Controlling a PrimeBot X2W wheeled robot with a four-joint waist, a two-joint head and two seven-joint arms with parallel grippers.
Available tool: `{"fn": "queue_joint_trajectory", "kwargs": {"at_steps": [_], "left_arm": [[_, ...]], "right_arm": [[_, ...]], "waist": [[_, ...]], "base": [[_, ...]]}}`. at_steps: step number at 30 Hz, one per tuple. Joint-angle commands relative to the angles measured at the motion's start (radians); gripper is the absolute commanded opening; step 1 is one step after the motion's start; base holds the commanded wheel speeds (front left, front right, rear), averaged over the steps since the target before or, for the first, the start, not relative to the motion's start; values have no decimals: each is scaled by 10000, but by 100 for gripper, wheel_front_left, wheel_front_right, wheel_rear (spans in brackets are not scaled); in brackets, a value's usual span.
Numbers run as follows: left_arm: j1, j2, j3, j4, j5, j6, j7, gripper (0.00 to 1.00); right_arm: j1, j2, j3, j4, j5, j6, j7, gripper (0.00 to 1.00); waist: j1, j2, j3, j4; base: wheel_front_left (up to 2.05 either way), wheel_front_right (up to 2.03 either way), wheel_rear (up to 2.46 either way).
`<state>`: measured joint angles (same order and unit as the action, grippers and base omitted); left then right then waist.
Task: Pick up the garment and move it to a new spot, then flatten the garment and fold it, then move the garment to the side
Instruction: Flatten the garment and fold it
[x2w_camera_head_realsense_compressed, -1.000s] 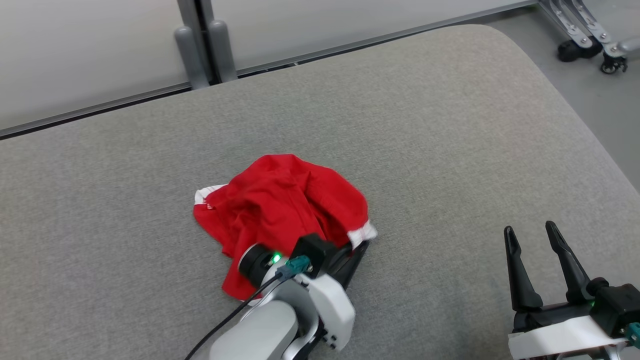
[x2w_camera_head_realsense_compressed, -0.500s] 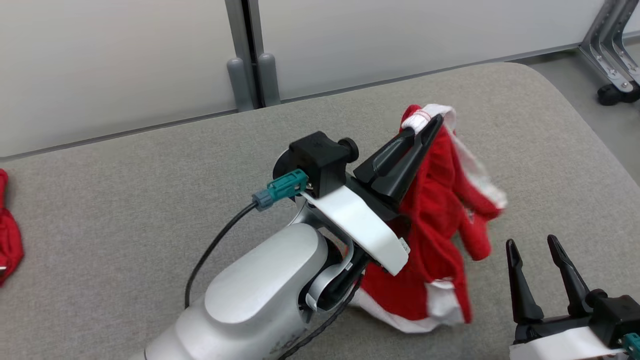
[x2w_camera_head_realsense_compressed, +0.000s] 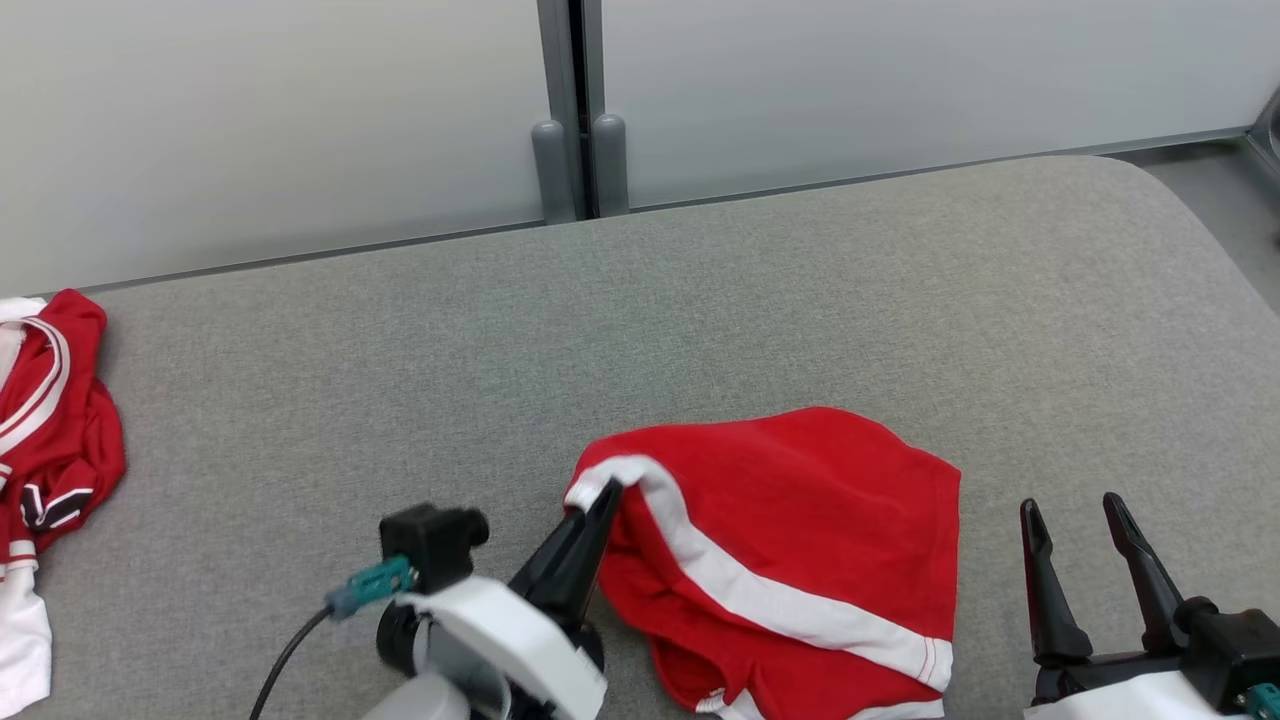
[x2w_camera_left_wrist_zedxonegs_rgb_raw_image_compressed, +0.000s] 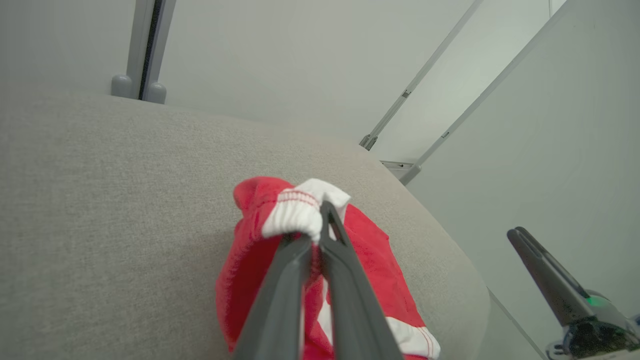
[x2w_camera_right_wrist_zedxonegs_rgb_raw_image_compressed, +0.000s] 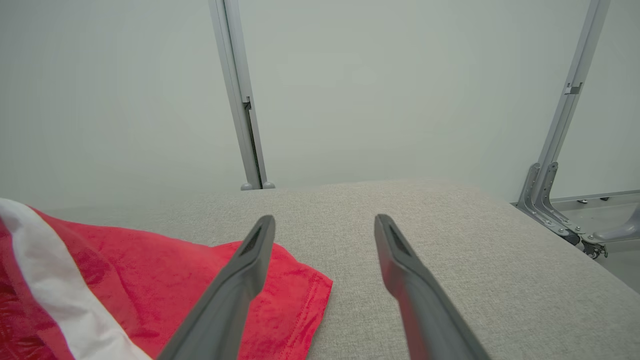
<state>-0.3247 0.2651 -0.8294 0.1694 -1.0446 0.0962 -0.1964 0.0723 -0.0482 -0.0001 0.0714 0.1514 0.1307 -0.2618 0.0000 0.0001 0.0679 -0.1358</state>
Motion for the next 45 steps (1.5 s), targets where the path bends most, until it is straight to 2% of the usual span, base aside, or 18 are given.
{"fn": "queue_joint_trajectory", "kwargs": {"at_steps": [1,9,12,16,17,18,19,22,26,29,33,45], "left_arm": [[304,199,68,26,-71,-117,-77,0],[2356,1121,578,-150,-943,-657,-436,0],[2795,1165,781,61,-1140,-839,-524,0],[3199,921,1030,433,-1280,-992,-627,0],[3273,829,1132,512,-1300,-1040,-630,19],[3341,785,1244,603,-1224,-1072,-659,88],[3401,736,1318,704,-1104,-1077,-668,100],[3524,625,1504,876,-827,-1008,-686,100],[4001,461,2265,934,-20,-798,-692,100],[4405,442,3027,680,907,-593,-697,100],[5094,113,4067,153,2195,-456,-699,100],[5768,-1145,6300,-512,5035,-1031,-699,100]], "right_arm": [[101,-43,-56,10,13,1,-50,100],[448,-174,-175,65,-34,1,-50,100],[570,-180,-100,98,-56,1,-50,100],[607,-223,-36,116,-50,1,-50,100],[604,-224,-47,106,-49,1,-50,100],[605,-230,-37,98,-59,1,-50,100],[611,-241,-33,85,-63,1,-50,100],[643,-265,-29,65,-74,1,-50,100],[744,-331,-81,17,-57,1,-50,100],[790,-359,-146,-59,-64,1,-50,100],[898,-366,-211,-130,-82,1,-50,100],[1239,-211,-353,-244,-137,1,-50,100]], "waist": [[0,-1,-28,81],[0,-1,-318,577],[0,-1,-498,765],[0,-1,-623,944],[0,-1,-646,991],[0,-1,-669,1034],[0,-1,-688,1078],[0,-1,-719,1152],[0,-1,-794,1239],[0,-1,-828,1260],[0,-1,-860,1250],[0,-1,-1120,1114]], "base": [[0,0,0],[0,0,0],[0,0,0],[0,0,0],[0,0,0],[0,0,0],[0,0,0],[0,0,0],[0,0,0],[0,0,0],[0,0,0],[0,0,0]]}}
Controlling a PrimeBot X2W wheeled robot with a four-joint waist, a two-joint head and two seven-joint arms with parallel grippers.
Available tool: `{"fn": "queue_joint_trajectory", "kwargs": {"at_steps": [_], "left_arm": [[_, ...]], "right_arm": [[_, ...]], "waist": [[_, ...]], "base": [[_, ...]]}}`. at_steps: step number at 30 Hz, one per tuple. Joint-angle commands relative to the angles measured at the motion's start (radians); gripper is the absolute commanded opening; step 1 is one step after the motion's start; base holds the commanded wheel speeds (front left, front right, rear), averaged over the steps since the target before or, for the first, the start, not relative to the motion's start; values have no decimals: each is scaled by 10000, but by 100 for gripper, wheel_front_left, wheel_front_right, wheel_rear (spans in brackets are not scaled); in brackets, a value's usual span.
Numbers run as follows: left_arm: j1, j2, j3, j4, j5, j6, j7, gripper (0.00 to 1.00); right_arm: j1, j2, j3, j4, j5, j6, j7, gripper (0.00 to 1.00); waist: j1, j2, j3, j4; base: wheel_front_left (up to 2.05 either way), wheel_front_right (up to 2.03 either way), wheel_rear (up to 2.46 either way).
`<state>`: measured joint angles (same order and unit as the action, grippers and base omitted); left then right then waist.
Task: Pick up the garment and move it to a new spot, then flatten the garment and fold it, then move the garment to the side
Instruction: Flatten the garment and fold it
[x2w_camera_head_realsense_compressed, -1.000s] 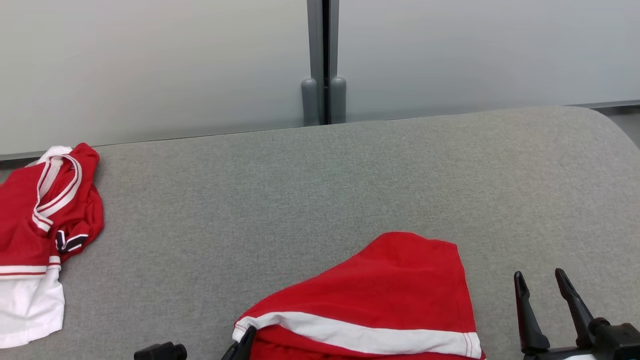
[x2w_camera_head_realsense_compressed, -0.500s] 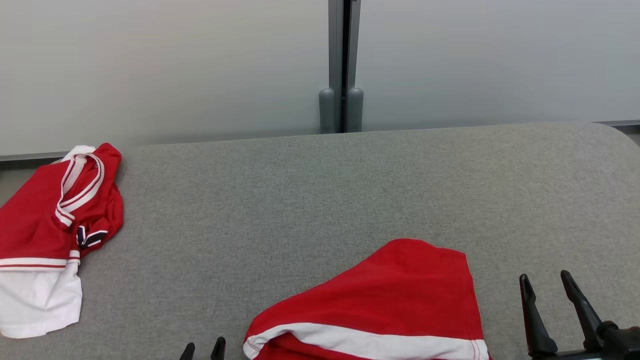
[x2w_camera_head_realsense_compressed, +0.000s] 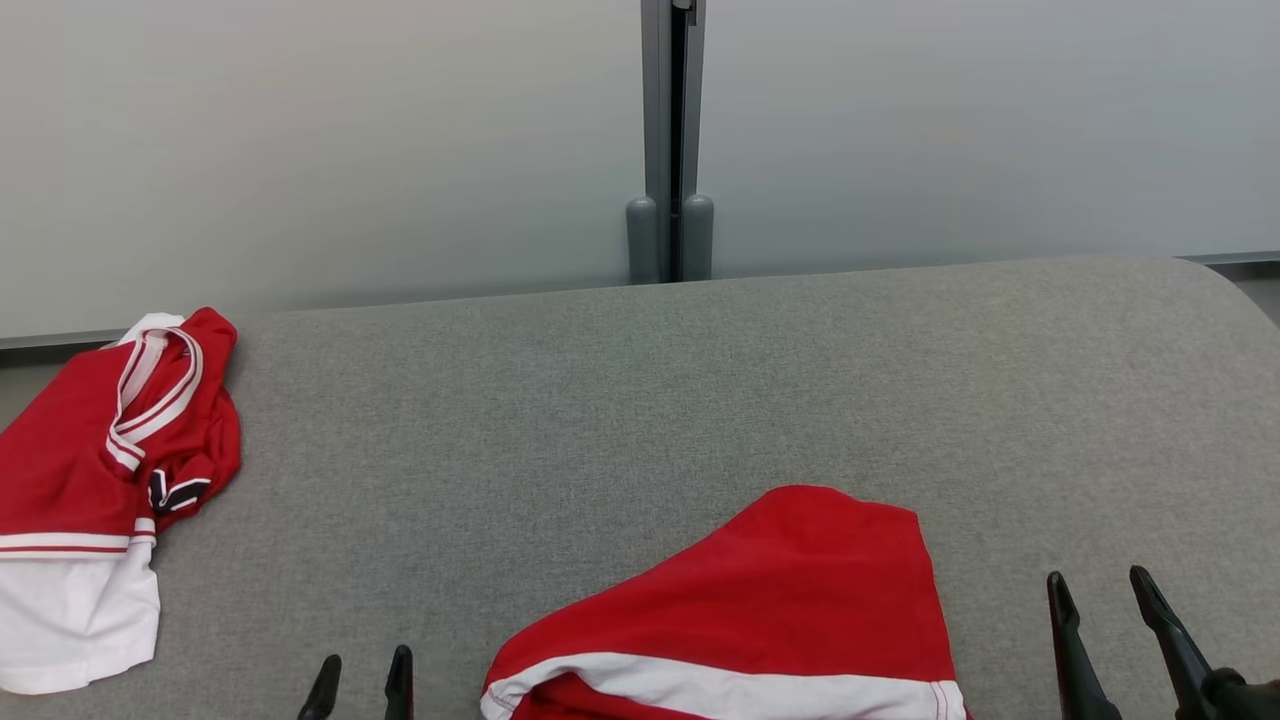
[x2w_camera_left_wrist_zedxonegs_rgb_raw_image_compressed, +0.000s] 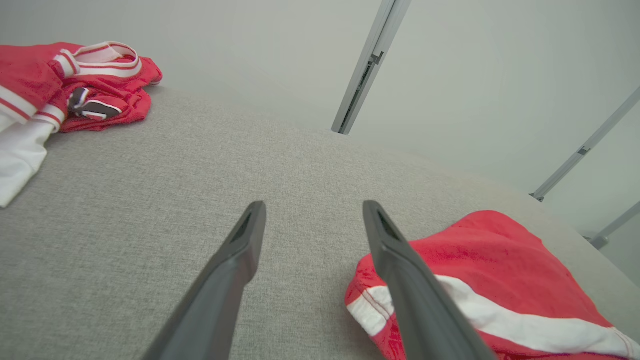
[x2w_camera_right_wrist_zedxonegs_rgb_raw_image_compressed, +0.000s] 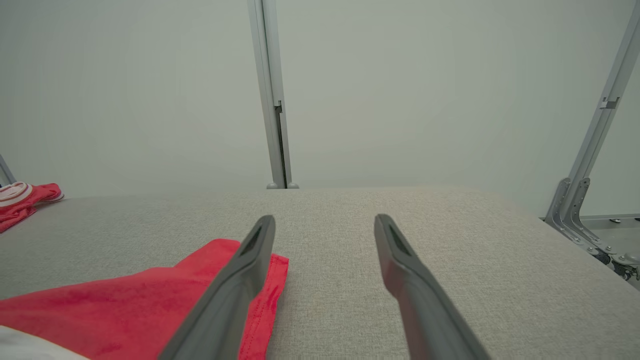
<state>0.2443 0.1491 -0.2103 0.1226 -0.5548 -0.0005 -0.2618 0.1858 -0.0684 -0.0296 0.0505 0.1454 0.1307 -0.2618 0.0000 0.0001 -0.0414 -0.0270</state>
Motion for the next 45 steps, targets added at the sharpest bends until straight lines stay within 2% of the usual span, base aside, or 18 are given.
{"fn": "queue_joint_trajectory", "kwargs": {"at_steps": [1,10,17,39,45], "left_arm": [[85,-42,273,-55,395,-87,-45,100],[39,-535,1426,-277,2552,-362,-35,100],[137,-861,1881,-431,3267,-536,-34,100],[-24,-976,1926,-268,3467,-739,-34,100],[78,-974,1152,317,2581,-972,49,100]], "right_arm": [[154,-4,-92,-52,-89,1,-50,100],[300,70,-169,0,-185,1,-50,100],[350,115,-85,135,-171,1,-50,100],[118,152,272,203,-165,1,-50,100],[330,-100,1070,579,181,1,-48,100]], "waist": [[0,-1,-48,66],[0,-1,-143,531],[0,-1,-187,782],[0,-1,-66,838],[0,-1,11,751]], "base": [[0,0,0],[0,0,0],[0,0,0],[0,0,0],[0,0,0]]}}
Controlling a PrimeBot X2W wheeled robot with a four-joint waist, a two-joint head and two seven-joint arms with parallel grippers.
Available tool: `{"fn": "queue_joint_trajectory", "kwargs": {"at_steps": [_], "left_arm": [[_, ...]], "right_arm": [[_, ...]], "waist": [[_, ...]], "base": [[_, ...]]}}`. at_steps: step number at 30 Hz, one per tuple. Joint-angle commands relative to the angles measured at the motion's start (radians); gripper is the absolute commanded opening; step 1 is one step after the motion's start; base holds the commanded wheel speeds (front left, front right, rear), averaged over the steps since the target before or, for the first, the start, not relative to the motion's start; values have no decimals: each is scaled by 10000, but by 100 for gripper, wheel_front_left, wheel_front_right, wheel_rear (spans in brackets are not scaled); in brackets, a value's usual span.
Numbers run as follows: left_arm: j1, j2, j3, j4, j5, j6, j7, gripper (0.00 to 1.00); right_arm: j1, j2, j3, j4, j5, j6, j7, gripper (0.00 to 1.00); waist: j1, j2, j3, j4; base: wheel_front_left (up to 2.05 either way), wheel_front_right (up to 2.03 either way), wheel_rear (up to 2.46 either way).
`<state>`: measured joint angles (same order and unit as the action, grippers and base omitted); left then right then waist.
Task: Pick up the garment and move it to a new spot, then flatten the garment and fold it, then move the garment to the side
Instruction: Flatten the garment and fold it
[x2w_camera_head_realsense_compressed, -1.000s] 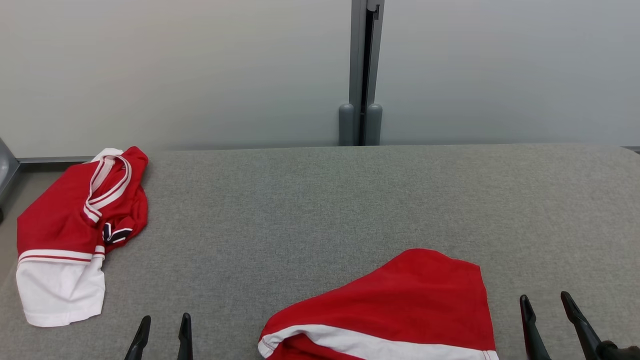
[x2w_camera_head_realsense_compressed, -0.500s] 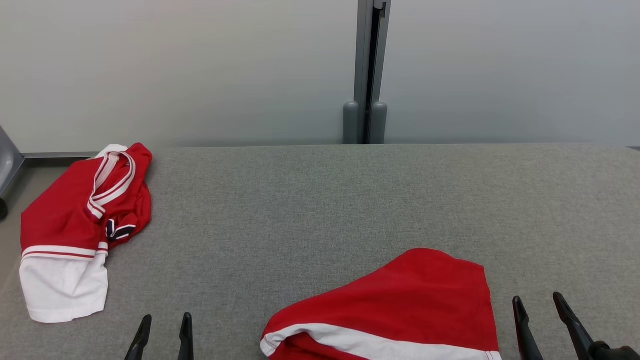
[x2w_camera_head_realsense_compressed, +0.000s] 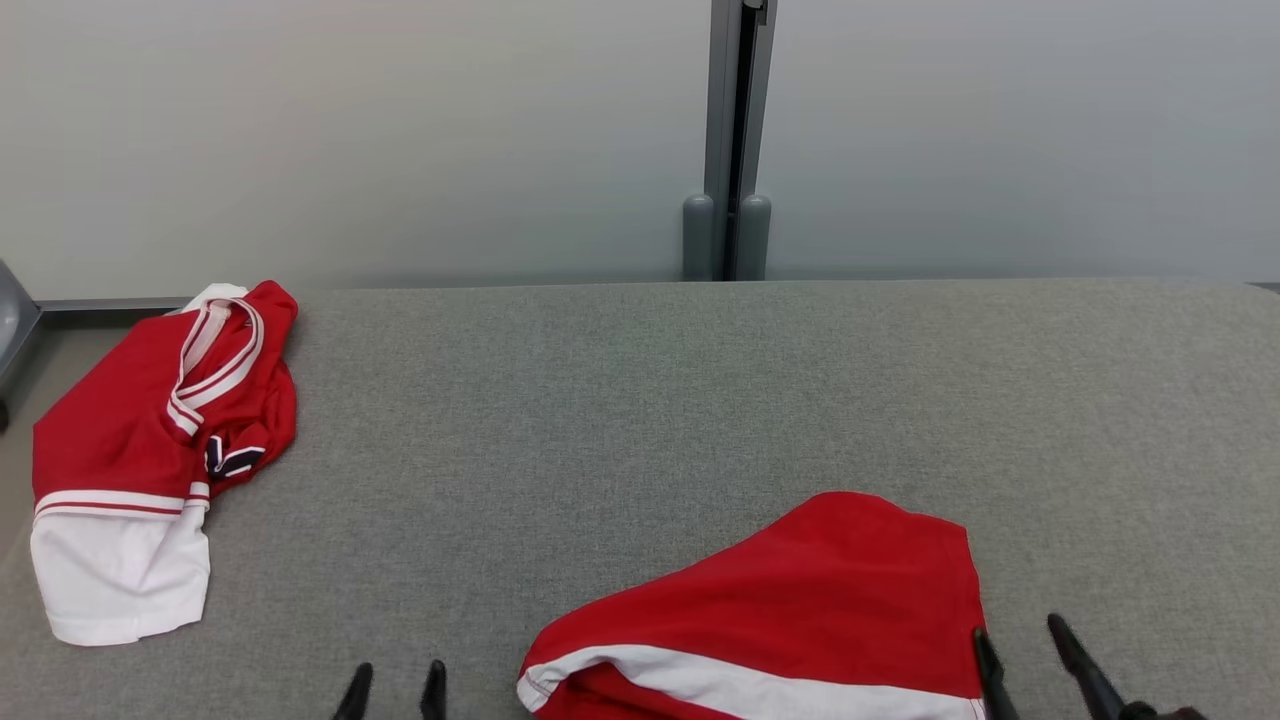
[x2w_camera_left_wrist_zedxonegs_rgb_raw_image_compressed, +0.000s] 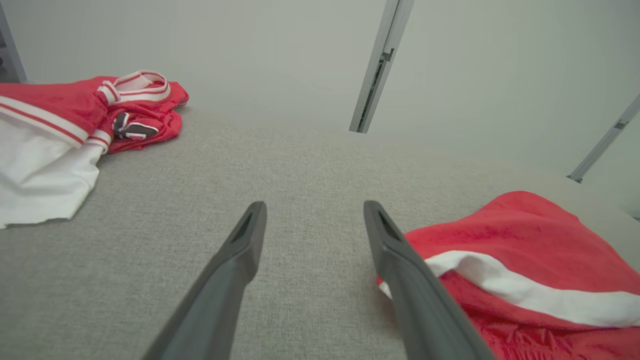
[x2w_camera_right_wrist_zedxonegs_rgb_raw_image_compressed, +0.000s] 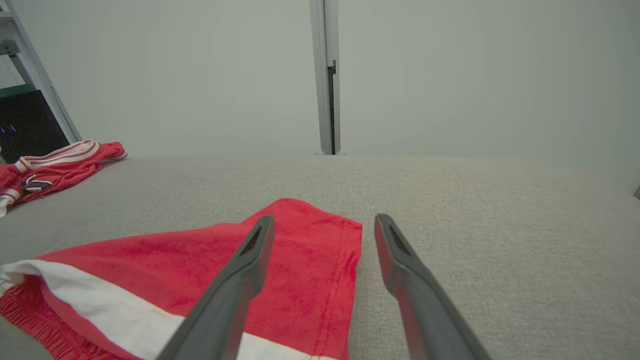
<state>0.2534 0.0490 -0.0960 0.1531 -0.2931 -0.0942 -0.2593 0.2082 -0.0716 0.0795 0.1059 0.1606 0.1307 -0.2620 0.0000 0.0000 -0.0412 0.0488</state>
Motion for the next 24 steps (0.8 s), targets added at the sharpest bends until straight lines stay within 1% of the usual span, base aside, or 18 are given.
{"fn": "queue_joint_trajectory", "kwargs": {"at_steps": [1,6,10,16,24], "left_arm": [[-31,30,-186,93,-178,-85,181,100],[-98,34,-725,-42,-850,-221,1347,100],[65,31,-882,-443,-1553,-223,2294,100],[183,31,-978,-1217,-2225,-86,3417,100],[246,140,-1109,-1799,-2504,77,4350,100]], "right_arm": [[154,-153,182,171,117,1,-46,100],[331,-538,998,810,560,1,218,100],[386,-700,1160,911,754,1,595,100],[335,-884,1101,567,850,1,1071,100],[515,-1093,1286,-54,1123,1,1986,100]], "waist": [[0,0,27,-18],[0,0,209,-67],[0,0,437,-137],[0,0,889,-218],[0,0,1212,-231]], "base": [[0,0,0],[0,0,0],[0,0,0],[0,0,0],[0,0,0]]}}
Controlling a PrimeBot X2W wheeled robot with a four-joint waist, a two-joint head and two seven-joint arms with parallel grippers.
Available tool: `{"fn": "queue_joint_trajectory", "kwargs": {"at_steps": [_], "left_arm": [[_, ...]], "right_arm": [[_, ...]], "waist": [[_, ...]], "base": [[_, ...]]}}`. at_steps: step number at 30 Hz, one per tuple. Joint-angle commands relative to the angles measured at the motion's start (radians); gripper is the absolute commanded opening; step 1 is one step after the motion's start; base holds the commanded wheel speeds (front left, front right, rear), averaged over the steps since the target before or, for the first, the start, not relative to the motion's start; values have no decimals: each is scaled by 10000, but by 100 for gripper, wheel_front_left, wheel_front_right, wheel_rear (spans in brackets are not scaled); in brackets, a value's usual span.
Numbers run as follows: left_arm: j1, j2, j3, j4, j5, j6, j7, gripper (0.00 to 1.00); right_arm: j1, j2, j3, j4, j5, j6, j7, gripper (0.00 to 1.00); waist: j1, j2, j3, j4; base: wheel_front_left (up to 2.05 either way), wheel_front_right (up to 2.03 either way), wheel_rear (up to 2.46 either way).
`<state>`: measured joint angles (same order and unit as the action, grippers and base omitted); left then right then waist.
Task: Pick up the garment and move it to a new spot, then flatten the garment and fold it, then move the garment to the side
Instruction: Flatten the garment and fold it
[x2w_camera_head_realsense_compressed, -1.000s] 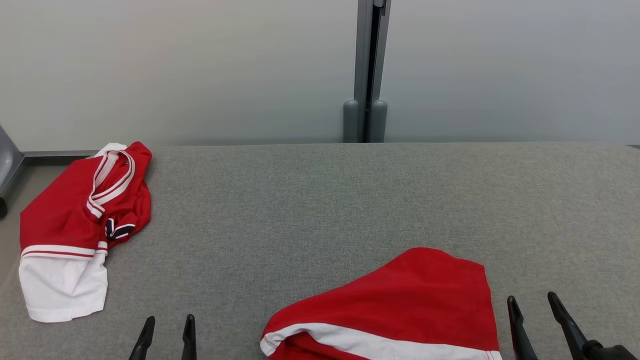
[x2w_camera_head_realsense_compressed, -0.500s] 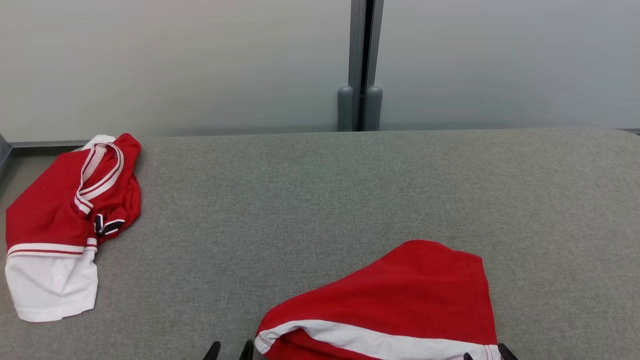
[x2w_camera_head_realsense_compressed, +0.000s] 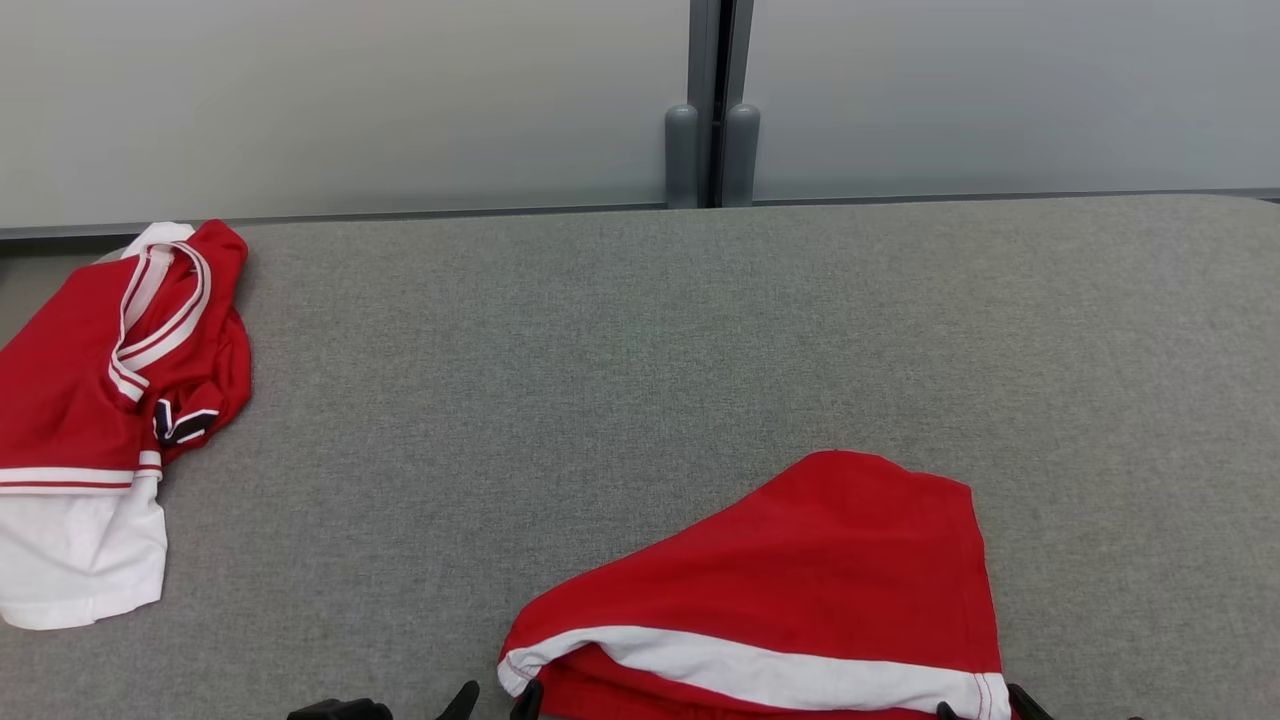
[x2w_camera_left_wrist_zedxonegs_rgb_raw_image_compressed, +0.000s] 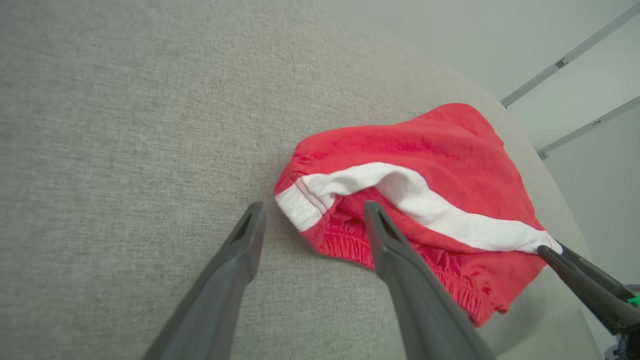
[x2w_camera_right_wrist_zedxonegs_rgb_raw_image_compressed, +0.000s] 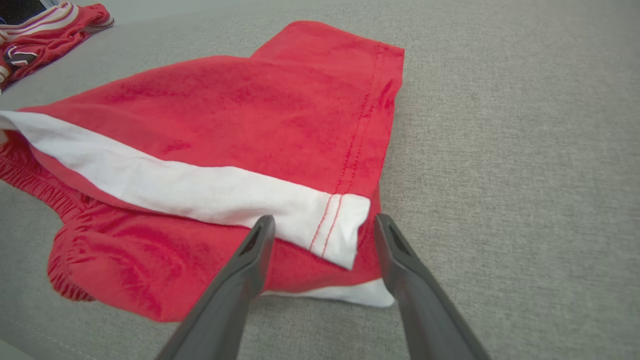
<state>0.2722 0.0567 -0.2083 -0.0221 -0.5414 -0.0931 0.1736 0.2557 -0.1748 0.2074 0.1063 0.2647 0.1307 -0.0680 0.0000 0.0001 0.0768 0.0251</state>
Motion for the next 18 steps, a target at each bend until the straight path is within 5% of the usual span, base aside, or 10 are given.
{"fn": "queue_joint_trajectory", "kwargs": {"at_steps": [1,18], "left_arm": [[61,77,-3,-105,-47,77,122,100],[-189,66,-120,1,-363,214,358,100]], "right_arm": [[83,-96,62,-153,107,1,188,100],[31,-390,353,-864,495,1,855,99]], "waist": [[0,-1,65,15],[0,-1,416,86]], "base": [[0,0,0],[0,0,0]]}}
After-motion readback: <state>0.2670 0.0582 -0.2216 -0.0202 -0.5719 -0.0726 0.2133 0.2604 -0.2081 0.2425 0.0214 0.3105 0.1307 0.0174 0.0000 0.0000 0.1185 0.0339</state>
